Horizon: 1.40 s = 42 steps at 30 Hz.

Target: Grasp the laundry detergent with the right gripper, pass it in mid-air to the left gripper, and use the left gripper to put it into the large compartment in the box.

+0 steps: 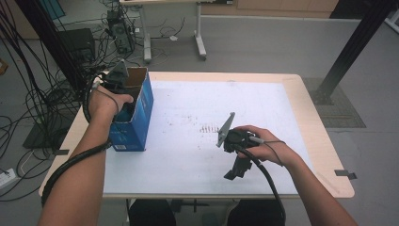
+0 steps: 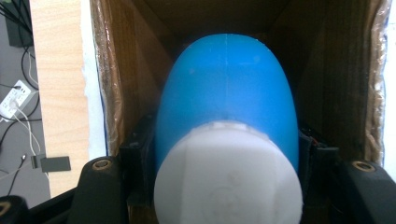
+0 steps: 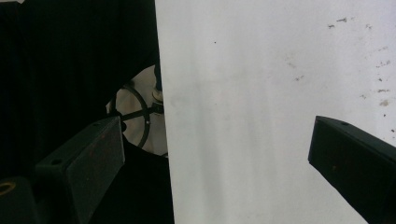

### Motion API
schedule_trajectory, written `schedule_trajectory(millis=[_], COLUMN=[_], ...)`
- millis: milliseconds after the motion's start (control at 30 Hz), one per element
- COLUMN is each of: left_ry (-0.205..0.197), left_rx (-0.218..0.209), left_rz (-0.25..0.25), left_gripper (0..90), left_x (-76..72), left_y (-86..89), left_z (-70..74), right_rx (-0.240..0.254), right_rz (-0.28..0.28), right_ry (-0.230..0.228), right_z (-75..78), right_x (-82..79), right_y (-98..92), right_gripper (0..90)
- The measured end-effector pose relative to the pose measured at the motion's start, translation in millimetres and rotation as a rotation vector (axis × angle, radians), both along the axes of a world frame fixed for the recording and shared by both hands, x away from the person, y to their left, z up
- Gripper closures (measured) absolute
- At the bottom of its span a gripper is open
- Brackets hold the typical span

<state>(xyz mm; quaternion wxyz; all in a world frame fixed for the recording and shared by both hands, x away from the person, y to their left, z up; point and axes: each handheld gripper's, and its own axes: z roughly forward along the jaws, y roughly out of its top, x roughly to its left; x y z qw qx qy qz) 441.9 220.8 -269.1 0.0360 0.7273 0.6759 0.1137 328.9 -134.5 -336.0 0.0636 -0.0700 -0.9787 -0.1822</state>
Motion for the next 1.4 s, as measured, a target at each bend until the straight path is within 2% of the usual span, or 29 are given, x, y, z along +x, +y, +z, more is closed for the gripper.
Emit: schedule_trajectory(millis=[1067,1400], left_ry=[-0.004,-0.011], left_rx=[-0.003,-0.017], left_rz=[0.011,0.019], left_gripper=[37.6,37.1], left_x=[0.1,1.3], left_y=[0.7,1.8], left_z=[-0.5,-1.0], right_rx=[-0.001,-0.008], right_rz=[-0.003,-0.011], right_ry=[0.0,0.001], right_z=[-0.6,-0.8], right_x=[1.0,1.3], right_y=[-0.5,0.2], right_gripper=[3.6,3.6])
